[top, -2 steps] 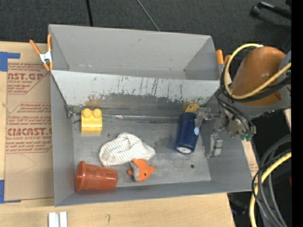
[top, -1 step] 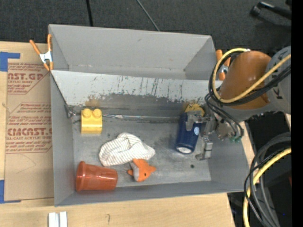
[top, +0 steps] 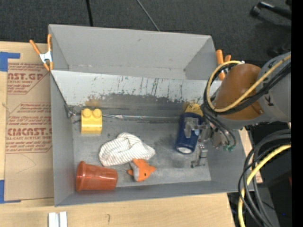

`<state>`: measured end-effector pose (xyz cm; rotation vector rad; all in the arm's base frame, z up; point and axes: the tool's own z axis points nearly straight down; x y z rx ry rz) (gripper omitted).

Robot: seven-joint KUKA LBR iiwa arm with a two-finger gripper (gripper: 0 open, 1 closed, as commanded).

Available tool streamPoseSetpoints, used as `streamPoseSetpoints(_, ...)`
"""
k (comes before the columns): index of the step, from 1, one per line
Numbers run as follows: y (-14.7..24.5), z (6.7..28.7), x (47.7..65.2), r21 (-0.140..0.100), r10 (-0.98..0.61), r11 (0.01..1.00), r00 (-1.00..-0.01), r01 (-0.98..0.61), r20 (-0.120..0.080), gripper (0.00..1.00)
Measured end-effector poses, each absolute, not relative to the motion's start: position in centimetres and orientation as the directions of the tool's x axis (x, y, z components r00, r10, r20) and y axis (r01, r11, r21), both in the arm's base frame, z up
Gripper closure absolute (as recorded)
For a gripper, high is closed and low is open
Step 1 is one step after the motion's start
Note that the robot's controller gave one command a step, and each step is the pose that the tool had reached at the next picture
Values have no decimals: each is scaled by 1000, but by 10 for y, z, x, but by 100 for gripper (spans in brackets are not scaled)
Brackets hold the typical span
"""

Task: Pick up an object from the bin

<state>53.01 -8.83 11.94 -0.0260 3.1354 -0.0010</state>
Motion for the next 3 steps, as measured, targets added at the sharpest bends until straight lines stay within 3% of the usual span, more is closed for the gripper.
streamPoseSetpoints(1,-86,108,528,0,-13,1000,-1000,-13,-3,0)
streamPoseSetpoints(2,-109,120,528,2,-16,1000,-1000,-16,4,0)
streamPoseSetpoints(3,-125,154,530,-2,-46,999,-999,-46,-3,0)
